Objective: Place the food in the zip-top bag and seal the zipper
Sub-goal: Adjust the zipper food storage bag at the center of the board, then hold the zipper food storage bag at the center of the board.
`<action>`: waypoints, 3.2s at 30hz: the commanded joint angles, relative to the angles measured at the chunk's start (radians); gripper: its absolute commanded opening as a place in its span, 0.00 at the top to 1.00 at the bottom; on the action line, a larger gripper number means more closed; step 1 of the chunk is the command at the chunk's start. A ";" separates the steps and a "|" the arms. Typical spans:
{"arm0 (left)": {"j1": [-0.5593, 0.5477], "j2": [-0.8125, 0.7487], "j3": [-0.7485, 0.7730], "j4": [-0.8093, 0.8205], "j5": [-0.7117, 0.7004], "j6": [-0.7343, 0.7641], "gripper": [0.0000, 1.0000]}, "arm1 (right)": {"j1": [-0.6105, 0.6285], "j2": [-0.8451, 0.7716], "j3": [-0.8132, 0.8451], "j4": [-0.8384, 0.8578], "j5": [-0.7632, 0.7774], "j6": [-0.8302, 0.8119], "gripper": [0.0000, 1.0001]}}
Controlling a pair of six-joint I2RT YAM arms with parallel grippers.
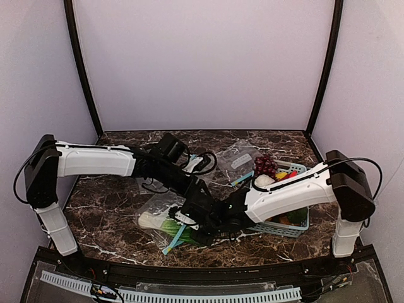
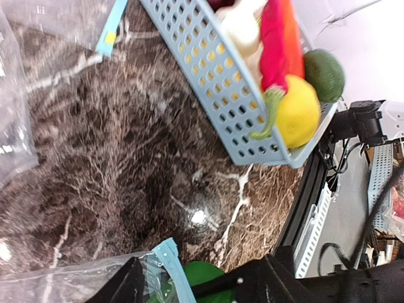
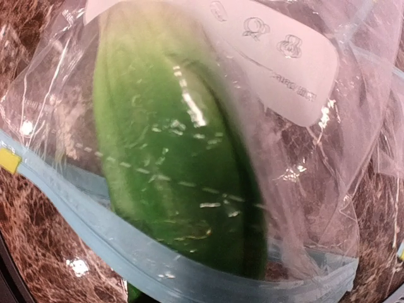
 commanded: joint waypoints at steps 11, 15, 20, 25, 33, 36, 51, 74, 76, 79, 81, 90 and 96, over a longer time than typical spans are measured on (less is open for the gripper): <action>0.086 -0.227 -0.074 -0.092 -0.147 0.070 0.26 | -0.001 -0.157 -0.128 0.045 -0.026 0.093 0.19; 0.096 -0.294 -0.110 -0.072 -0.207 0.063 0.20 | -0.002 -0.218 -0.173 0.051 -0.038 0.155 0.05; 0.086 -0.370 -0.184 -0.053 -0.226 0.068 0.16 | -0.021 -0.304 -0.230 0.041 -0.077 0.338 0.01; -0.036 -0.423 -0.252 -0.111 -0.392 0.068 0.19 | -0.035 -0.408 -0.335 0.130 -0.176 0.622 0.01; -0.198 -0.516 -0.408 -0.062 -0.498 -0.079 0.30 | -0.034 -0.368 -0.472 0.363 -0.265 0.865 0.11; -0.242 -0.492 -0.414 -0.034 -0.499 -0.087 0.27 | -0.033 -0.329 -0.467 0.430 -0.259 0.865 0.15; -0.283 -0.313 -0.299 -0.051 -0.612 0.011 0.34 | -0.071 -0.204 -0.439 0.523 -0.208 0.812 0.50; -0.284 -0.195 -0.271 -0.028 -0.718 0.070 0.77 | -0.115 -0.119 -0.485 0.726 -0.292 0.757 0.86; -0.283 -0.198 -0.273 -0.024 -0.709 0.077 0.86 | -0.123 -0.115 -0.491 0.755 -0.302 0.741 0.90; -0.284 -0.209 -0.280 -0.014 -0.672 0.086 0.97 | -0.139 -0.109 -0.503 0.806 -0.334 0.719 0.97; -0.284 -0.215 -0.283 -0.002 -0.632 0.099 0.97 | -0.147 -0.102 -0.508 0.847 -0.349 0.701 0.99; -0.284 -0.241 -0.303 0.069 -0.426 0.126 0.99 | -0.170 -0.069 -0.475 0.903 -0.338 0.641 1.00; -0.283 -0.234 -0.317 0.113 -0.311 0.121 0.99 | -0.183 -0.052 -0.448 0.968 -0.345 0.598 1.00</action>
